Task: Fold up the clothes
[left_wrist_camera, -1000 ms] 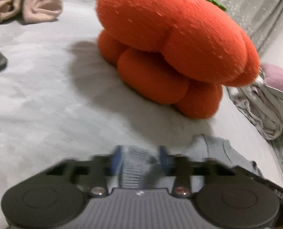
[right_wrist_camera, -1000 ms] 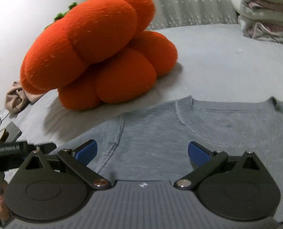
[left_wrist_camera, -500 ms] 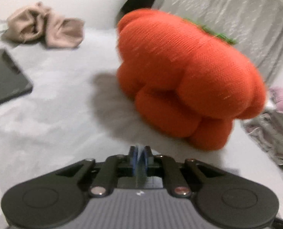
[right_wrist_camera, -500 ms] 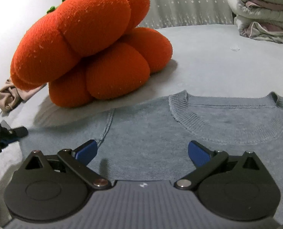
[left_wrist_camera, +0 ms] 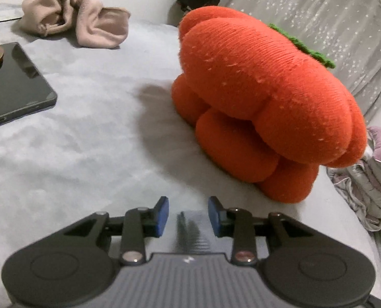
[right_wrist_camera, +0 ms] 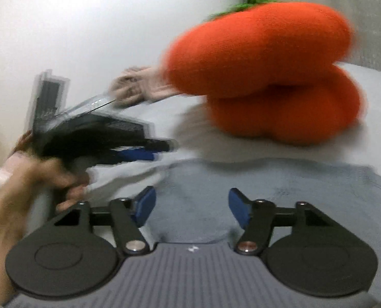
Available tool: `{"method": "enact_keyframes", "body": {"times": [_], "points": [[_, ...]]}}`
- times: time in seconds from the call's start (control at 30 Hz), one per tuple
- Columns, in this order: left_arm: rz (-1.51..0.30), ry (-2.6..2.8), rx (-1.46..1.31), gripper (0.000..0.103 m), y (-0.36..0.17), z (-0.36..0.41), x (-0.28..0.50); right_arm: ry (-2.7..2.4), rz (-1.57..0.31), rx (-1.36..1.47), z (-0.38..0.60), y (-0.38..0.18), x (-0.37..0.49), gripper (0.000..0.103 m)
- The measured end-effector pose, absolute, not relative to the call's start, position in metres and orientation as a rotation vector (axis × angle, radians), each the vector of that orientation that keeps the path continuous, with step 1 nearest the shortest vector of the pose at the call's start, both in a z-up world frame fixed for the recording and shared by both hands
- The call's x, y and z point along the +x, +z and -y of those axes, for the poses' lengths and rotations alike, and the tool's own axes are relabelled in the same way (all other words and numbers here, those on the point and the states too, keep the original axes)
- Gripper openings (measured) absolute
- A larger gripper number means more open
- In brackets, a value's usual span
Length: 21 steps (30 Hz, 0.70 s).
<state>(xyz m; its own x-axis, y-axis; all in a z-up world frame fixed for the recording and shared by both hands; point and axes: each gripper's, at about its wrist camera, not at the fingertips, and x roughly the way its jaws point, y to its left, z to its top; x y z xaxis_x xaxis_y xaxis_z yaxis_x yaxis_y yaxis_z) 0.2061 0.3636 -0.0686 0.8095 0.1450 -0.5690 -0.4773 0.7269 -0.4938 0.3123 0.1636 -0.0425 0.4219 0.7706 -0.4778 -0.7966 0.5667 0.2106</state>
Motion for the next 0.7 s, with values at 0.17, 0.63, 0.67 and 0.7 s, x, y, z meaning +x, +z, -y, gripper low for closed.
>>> {"method": "enact_keyframes", "body": {"times": [0.17, 0.63, 0.67, 0.7], "points": [[-0.537, 0.304, -0.743, 0.03, -0.079, -0.371, 0.207, 1.136, -0.597, -0.115, -0.187, -0.054, 0.301, 0.028], [-0.519, 0.277, -0.73, 0.03, -0.094, -0.363, 0.214, 1.069, -0.626, -0.203, -0.209, -0.076, 0.303, 0.027], [-0.516, 0.277, -0.729, 0.03, -0.096, -0.362, 0.214, 1.065, -0.626, -0.209, -0.207, -0.077, 0.304, 0.027], [-0.516, 0.278, -0.725, 0.029, -0.095, -0.363, 0.214, 1.062, -0.623, -0.217, -0.21, -0.078, 0.304, 0.027]]}}
